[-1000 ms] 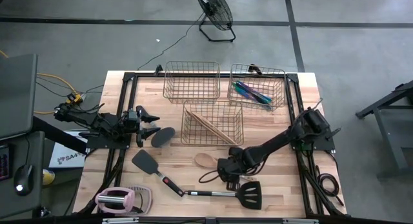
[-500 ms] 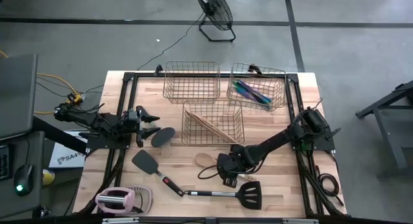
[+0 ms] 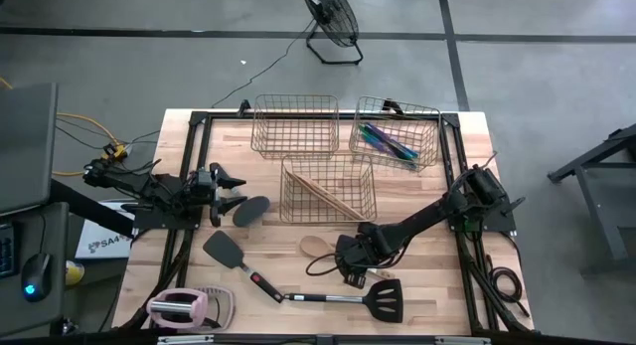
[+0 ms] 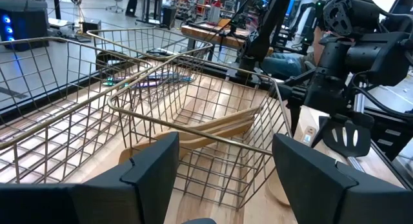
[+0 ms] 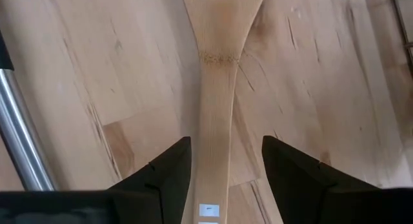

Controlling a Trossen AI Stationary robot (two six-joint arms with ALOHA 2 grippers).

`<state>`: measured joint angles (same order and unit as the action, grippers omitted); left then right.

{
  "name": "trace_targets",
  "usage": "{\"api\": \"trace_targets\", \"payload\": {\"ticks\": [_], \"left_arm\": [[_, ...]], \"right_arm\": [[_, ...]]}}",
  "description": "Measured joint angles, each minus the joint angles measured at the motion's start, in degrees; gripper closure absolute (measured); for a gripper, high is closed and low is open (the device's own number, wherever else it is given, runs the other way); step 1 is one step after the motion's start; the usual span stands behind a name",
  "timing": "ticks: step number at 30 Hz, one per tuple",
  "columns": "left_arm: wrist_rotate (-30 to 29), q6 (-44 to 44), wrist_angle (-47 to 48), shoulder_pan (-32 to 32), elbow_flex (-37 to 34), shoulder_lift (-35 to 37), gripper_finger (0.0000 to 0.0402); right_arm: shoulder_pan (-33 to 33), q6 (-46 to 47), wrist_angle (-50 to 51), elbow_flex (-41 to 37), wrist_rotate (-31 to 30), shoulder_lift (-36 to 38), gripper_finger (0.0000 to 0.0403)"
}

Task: Pick & Place Kitchen Items
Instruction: Put the wooden spatula into the bottom wire basket

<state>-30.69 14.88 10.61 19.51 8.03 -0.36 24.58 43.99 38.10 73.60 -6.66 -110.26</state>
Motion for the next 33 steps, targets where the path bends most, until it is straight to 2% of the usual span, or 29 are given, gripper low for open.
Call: {"api": "trace_targets", "payload": {"ticks": [13,33], "left_arm": [[0.01,0.01,0.02,0.01,0.00,0.00,0.0158],[0.00,0.00,0.02,0.01,0.00,0.01,0.0158]], "right_arm": [[0.02,2.31,1.88,-0.04,-0.41,-0.93,0.0220],[-0.24,4.26,1.57,-0.02,2.54,-1.70,0.0220]]}}
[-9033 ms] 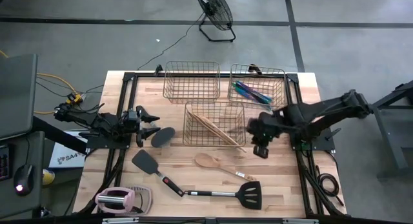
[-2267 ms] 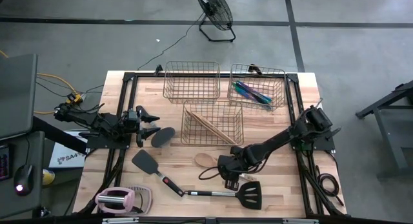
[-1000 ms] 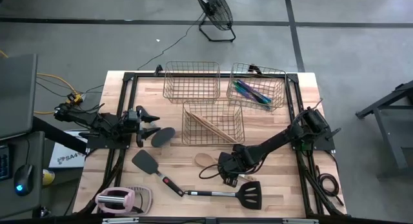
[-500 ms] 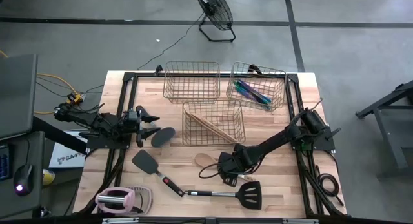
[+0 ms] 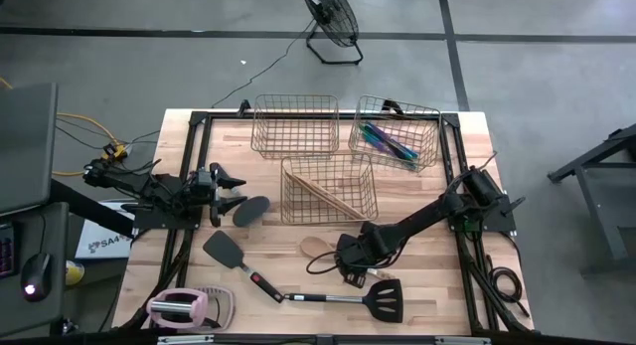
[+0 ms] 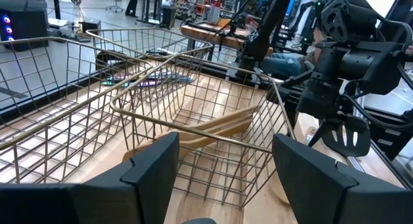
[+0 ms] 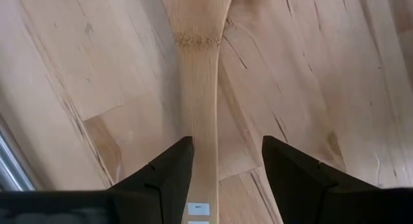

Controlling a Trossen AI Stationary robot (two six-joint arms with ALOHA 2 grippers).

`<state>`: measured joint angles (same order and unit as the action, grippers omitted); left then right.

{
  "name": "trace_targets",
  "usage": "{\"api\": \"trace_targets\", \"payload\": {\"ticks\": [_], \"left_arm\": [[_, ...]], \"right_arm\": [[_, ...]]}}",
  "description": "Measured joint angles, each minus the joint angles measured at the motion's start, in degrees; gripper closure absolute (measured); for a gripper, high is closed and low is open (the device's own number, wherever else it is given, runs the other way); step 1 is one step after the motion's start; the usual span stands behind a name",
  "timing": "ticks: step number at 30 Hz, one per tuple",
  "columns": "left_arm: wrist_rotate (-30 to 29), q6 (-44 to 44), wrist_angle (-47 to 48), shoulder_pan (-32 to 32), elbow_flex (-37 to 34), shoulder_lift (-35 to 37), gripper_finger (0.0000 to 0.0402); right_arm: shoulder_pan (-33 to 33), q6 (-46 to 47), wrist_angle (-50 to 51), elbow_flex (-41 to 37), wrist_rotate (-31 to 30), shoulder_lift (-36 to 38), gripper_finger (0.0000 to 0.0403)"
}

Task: Pick & Place Kitchen Items
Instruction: Put the wooden spatula into the bottom wire basket

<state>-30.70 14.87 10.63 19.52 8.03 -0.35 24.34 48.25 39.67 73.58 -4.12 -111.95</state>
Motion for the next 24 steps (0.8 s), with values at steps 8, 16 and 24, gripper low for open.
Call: {"api": "trace_targets", "payload": {"ticks": [8,16,24], "left_arm": [[0.00,0.00,0.00,0.01,0.00,0.01,0.0158],[0.02,0.00,0.02,-0.01,0.00,-0.01,0.0158],[0.00,0.00,0.02,0.00,0.00,0.01,0.0158]], "right_arm": [[0.04,0.81,0.06,-0.02,1.38,1.86,0.0220],[1.29,2.02,-0.29,-0.02,2.26,1.92,0.0220],[2.73,4.05,-0.86,-0.02,-1.02,1.81,0.0220]]}}
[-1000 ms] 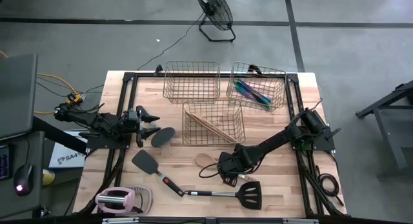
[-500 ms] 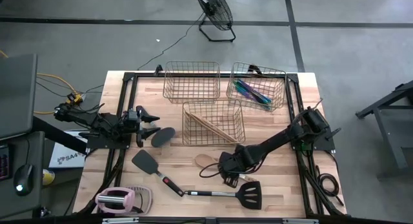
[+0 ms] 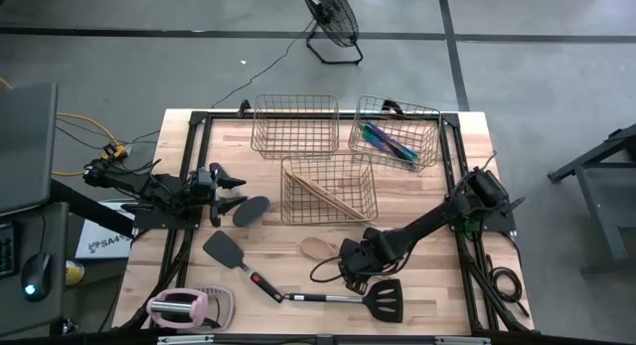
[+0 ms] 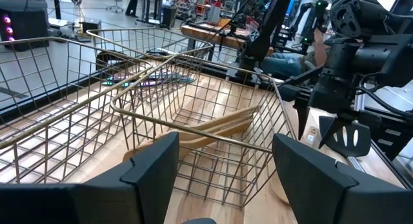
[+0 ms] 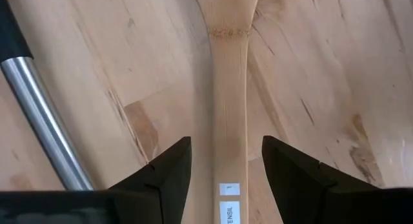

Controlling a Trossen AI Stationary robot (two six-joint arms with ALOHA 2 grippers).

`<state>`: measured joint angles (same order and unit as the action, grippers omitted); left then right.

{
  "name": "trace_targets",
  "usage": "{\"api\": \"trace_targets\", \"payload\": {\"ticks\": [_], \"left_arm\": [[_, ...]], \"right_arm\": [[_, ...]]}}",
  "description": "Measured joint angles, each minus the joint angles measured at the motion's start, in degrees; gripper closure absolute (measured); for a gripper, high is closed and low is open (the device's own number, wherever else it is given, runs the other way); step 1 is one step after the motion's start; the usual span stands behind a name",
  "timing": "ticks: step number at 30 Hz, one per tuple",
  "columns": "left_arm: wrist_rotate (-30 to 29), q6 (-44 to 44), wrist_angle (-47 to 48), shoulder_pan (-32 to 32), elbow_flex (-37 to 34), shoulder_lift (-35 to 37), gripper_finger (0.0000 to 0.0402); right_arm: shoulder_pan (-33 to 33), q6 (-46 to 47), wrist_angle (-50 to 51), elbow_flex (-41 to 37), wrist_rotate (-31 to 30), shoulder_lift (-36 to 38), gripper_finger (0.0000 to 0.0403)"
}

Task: Pick & Place Kitchen Items
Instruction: Put the wooden spatula into the bottom wire basket

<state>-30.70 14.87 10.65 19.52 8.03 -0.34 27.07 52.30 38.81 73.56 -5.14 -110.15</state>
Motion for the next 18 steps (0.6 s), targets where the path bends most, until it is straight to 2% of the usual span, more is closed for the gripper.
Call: {"api": "trace_targets", "payload": {"ticks": [7,18], "left_arm": [[0.00,0.02,-0.02,-0.01,0.00,-0.02,0.0158],[0.02,0.02,0.22,0.00,0.00,-0.02,0.0158]], "right_arm": [[0.55,-0.94,-1.03,0.02,1.58,-3.16,0.0220],[1.07,-1.12,0.14,0.15,-0.12,-4.17,0.0226]]}}
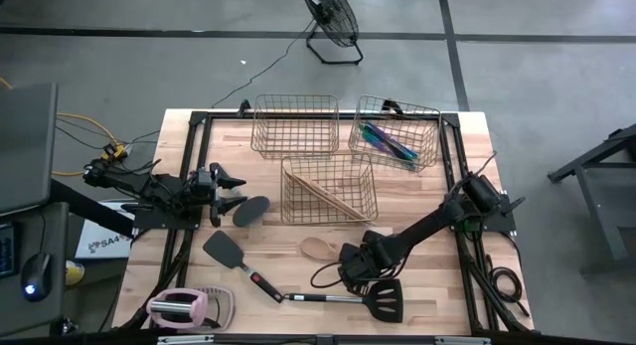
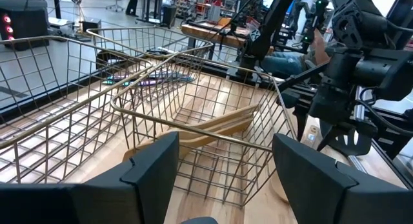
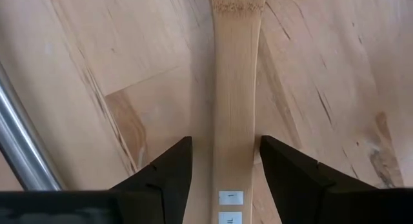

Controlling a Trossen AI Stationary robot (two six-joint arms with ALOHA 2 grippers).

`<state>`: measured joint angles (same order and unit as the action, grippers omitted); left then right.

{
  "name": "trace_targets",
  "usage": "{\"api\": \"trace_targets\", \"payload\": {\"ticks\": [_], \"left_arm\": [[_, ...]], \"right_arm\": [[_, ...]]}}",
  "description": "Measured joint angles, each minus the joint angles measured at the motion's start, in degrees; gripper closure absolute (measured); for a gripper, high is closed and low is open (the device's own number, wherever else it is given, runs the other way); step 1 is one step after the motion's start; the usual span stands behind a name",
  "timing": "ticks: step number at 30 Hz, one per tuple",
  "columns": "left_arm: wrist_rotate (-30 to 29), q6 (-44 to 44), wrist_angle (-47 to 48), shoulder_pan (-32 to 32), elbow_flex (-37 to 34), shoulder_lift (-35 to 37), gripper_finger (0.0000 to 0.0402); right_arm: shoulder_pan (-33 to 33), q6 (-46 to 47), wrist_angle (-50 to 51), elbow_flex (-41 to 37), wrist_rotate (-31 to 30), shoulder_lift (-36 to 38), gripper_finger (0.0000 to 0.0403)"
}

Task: Pick & Place Kitchen Items
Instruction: Put the wooden spatula into the bottom wire basket

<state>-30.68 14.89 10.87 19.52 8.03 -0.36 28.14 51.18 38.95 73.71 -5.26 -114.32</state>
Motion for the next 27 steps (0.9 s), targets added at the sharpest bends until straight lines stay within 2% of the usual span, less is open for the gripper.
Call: {"api": "trace_targets", "payload": {"ticks": [17,27], "left_arm": [[-0.01,0.00,0.00,0.00,0.00,0.00,0.0158],[0.00,-0.01,0.00,0.00,0.00,0.00,0.0158]], "right_arm": [[-0.17,0.00,1.39,-0.07,0.09,-0.13,0.0319],[-0.13,0.07,1.15,-0.11,-0.54,-0.17,0.0320]]}}
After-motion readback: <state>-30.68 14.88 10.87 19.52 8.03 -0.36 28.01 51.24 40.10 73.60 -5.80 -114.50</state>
